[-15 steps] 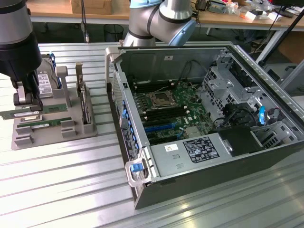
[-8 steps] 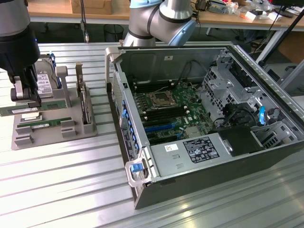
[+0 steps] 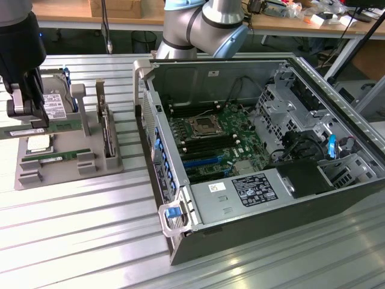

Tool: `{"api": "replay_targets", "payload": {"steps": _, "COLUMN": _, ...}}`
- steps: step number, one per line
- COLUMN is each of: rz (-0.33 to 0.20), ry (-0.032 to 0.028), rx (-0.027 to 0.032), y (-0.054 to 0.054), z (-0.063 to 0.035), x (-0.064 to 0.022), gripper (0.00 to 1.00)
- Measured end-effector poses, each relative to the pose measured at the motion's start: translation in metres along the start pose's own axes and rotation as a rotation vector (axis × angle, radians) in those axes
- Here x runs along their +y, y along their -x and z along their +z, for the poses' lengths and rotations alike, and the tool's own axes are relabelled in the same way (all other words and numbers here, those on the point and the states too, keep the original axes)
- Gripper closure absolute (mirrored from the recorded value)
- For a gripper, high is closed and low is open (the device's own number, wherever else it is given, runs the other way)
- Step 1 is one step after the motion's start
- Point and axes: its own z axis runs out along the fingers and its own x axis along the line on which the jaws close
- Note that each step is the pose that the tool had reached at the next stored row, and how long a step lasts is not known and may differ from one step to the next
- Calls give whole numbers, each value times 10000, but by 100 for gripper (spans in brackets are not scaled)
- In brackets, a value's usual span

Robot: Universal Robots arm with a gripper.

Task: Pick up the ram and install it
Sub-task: 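Pick up the ram and move it above insertion slot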

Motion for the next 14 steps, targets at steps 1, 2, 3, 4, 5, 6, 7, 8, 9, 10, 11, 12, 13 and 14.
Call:
{"api": "replay_targets", "payload": {"steps": 1, "rz": 0, "ry": 0, "rx": 0, "y": 1, "z": -20, "x": 0, "gripper": 88}}
{"api": "replay_targets", "payload": {"steps": 2, "rz": 0, "ry": 1, "rx": 0, "y": 1, "z": -45, "x": 1, "gripper": 88}}
{"api": "replay_targets", "payload": {"steps": 3, "rz": 0, "ry": 1, "rx": 0, "y": 2, "z": -65, "x": 2, "gripper": 88}}
{"api": "replay_targets", "payload": {"steps": 4, "rz": 0, "ry": 1, "rx": 0, "y": 2, "z": -86, "x": 2, "gripper": 88}}
{"api": "replay_targets", "payload": {"steps": 5, "rz": 0, "ry": 0, "rx": 0, "y": 3, "z": -116, "x": 3, "gripper": 88}}
{"api": "replay_targets", "payload": {"steps": 6, "rz": 0, "ry": 1, "rx": 0, "y": 3, "z": -130, "x": 3, "gripper": 88}}
{"api": "replay_targets", "payload": {"steps": 7, "rz": 0, "ry": 0, "rx": 0, "y": 4, "z": -143, "x": 4, "gripper": 88}}
{"api": "replay_targets", "payload": {"steps": 8, "rz": 0, "ry": 1, "rx": 0, "y": 4, "z": -161, "x": 4, "gripper": 88}}
{"api": "replay_targets", "payload": {"steps": 9, "rz": 0, "ry": 0, "rx": -1, "y": 4, "z": -187, "x": 5, "gripper": 88}}
{"api": "replay_targets", "payload": {"steps": 10, "rz": 0, "ry": 1, "rx": 0, "y": 5, "z": -210, "x": 6, "gripper": 88}}
{"api": "replay_targets", "payload": {"steps": 11, "rz": 0, "ry": 0, "rx": 0, "y": 5, "z": -221, "x": 6, "gripper": 88}}
{"api": "replay_targets", "payload": {"steps": 12, "rz": 0, "ry": 0, "rx": 0, "y": 5, "z": -230, "x": 6, "gripper": 88}}
{"api": "replay_targets", "payload": {"steps": 13, "rz": 0, "ry": 0, "rx": 0, "y": 6, "z": -241, "x": 7, "gripper": 88}}
{"api": "replay_targets", "payload": {"steps": 14, "rz": 0, "ry": 0, "rx": 0, "y": 6, "z": -255, "x": 7, "gripper": 88}}
